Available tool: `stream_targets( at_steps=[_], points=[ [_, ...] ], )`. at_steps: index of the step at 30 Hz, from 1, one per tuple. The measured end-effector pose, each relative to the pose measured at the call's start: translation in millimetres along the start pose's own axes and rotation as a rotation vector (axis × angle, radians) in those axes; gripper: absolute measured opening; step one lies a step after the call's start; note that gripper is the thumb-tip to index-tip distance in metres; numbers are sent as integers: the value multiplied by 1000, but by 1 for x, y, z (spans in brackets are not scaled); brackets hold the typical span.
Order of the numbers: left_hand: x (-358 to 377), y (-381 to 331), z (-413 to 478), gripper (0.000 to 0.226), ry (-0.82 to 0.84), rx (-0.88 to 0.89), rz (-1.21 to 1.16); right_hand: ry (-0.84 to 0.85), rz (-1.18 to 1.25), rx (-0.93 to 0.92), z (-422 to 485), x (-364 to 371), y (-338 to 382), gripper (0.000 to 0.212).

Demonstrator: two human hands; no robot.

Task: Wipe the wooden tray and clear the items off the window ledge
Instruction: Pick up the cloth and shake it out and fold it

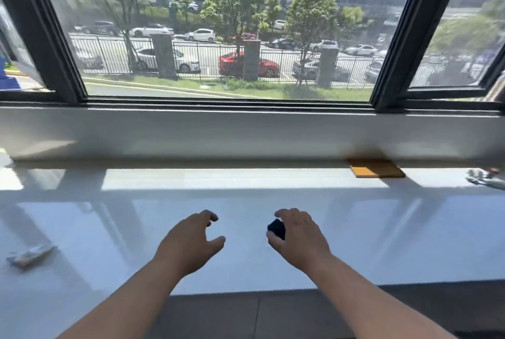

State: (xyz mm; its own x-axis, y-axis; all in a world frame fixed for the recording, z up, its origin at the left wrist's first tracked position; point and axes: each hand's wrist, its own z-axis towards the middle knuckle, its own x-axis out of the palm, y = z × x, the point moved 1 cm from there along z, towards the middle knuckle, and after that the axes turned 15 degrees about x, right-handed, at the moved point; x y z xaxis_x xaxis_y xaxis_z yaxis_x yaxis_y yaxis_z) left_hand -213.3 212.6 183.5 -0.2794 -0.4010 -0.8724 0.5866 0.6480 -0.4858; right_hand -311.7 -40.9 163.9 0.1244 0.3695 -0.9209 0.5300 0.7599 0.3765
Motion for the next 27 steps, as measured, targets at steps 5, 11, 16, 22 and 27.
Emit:
stream_targets(
  at_steps=[5, 11, 16, 22, 27],
  points=[
    [59, -31, 88, 56, 92, -45, 22, 87, 22, 88, 100, 14, -71, 56],
    [103, -53, 174, 55, 173, -102, 46, 206, -11, 157, 185, 53, -123, 52],
    [126, -53, 218, 54, 208, -119, 57, 389, -114, 184, 224, 96, -137, 54],
    [142, -38, 239, 51, 254, -117, 33, 484, -215, 181, 234, 128, -142, 31],
    [132, -21, 254, 43, 287, -109, -30, 492, 97, 207, 250, 89, -113, 14]
  ],
)
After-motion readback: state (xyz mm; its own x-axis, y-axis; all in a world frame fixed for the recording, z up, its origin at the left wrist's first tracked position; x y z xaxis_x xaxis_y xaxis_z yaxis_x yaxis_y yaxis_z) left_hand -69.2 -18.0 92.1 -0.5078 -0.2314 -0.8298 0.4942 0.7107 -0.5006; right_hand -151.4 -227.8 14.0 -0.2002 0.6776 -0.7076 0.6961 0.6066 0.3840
